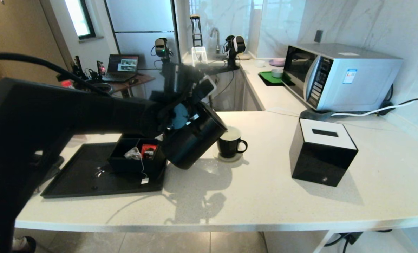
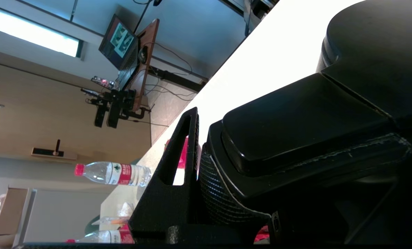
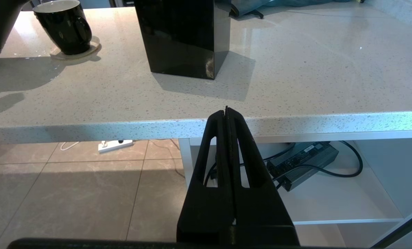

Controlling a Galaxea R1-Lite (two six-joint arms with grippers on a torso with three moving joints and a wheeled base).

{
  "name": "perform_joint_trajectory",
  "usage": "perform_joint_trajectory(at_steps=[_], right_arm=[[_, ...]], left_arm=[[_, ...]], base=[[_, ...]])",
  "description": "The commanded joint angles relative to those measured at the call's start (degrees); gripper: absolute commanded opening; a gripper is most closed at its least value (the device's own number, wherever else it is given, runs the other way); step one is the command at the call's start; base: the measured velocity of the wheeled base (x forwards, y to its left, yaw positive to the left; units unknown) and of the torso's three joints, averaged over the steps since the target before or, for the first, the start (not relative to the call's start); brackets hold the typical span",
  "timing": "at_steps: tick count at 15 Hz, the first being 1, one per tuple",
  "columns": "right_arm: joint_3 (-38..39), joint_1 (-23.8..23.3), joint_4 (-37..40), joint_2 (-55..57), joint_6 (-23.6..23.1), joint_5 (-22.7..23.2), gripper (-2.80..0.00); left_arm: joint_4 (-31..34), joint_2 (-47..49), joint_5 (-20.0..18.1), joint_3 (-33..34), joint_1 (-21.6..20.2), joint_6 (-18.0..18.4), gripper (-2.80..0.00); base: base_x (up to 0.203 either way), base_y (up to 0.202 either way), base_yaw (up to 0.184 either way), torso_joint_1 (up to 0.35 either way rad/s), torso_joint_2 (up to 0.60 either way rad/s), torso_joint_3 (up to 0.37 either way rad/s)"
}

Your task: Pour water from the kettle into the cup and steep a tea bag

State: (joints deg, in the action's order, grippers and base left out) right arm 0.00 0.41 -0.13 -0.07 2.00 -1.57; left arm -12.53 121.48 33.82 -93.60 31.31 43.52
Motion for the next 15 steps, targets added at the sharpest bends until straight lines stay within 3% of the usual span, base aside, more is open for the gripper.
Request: perform_joint_trajectory(at_steps=[1,6,12,15], right_arm=[[0.00,0.02,-0.04,0.07,0.02,-0.01,-2.80],[0.00,0.02,-0.04,0.07,0.02,-0.01,-2.80],[0.00,0.02,-0.04,0.07,0.02,-0.01,-2.80],[0.00,0.02,-0.04,0.07,0.02,-0.01,-2.80]], left_arm=[[-0.21,-0.53,0.20,0.17,-0.19,0.08,-2.80],[-0.28,-2.93,0.65,1.95,-0.37,-3.72,-2.80],[-0.57,-7.24,0.67,7.37,-0.37,-11.42,-2.80],[-3.94,-9.29,0.64,11.54,-0.44,-15.01,-2.80]], base=[[0.000,0.000,0.000,0.000,0.00,0.000],[0.000,0.000,0.000,0.000,0.00,0.000],[0.000,0.000,0.000,0.000,0.00,0.000],[0.000,0.000,0.000,0.000,0.00,0.000]])
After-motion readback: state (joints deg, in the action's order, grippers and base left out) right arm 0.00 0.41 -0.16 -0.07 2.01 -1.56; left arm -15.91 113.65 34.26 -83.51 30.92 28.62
